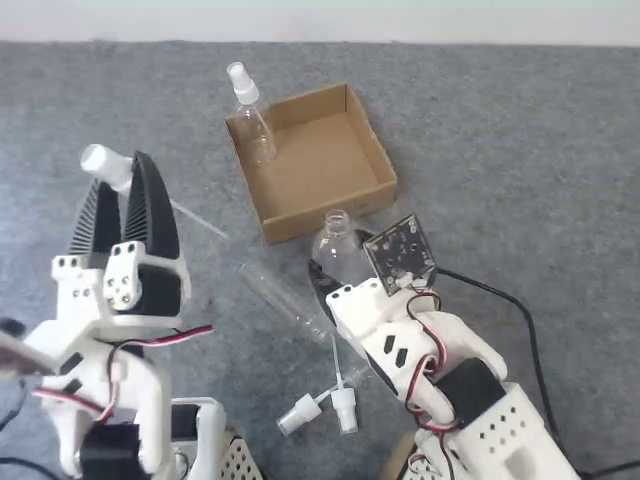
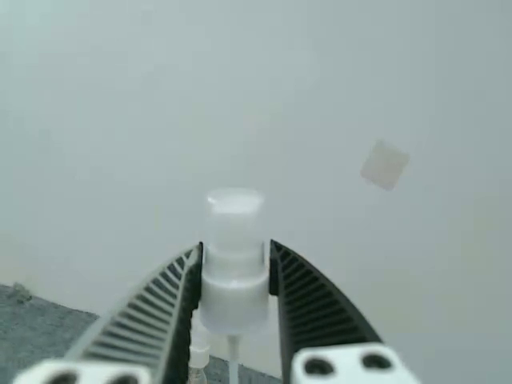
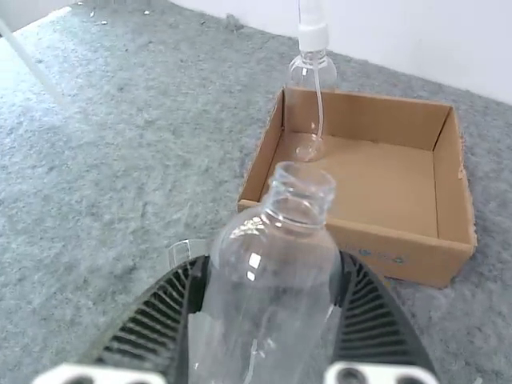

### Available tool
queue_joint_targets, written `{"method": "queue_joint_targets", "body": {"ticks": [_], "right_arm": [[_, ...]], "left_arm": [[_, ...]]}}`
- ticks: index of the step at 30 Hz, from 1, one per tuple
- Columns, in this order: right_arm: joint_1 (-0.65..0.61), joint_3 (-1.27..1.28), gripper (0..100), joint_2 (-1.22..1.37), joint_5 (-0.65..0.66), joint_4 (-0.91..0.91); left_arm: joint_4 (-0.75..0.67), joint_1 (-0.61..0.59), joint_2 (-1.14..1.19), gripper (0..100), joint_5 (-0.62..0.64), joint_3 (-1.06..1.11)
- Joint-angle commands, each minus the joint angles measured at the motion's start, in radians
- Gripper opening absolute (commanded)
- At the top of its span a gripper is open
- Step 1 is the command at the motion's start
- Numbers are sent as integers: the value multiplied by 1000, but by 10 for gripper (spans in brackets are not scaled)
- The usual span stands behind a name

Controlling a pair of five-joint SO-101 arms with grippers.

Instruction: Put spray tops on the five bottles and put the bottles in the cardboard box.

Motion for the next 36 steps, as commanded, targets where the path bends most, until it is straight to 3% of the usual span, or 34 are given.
{"method": "queue_joint_targets", "body": {"ticks": [1, 10, 18, 26, 36], "right_arm": [[-10, 11, 101, -24, 66, -81], [-77, 129, 101, -18, 84, -260], [-131, 215, 101, -18, 180, -384], [-205, 293, 101, -18, 275, -504], [-211, 311, 100, -18, 296, -541]], "left_arm": [[-51, -2, -46, 12, 15, 21], [-44, 5, -100, 12, 15, 42], [-44, 9, -101, 12, 15, 42], [-44, 110, -103, 12, 11, 42], [-48, 190, -103, 12, -34, 84]]}}
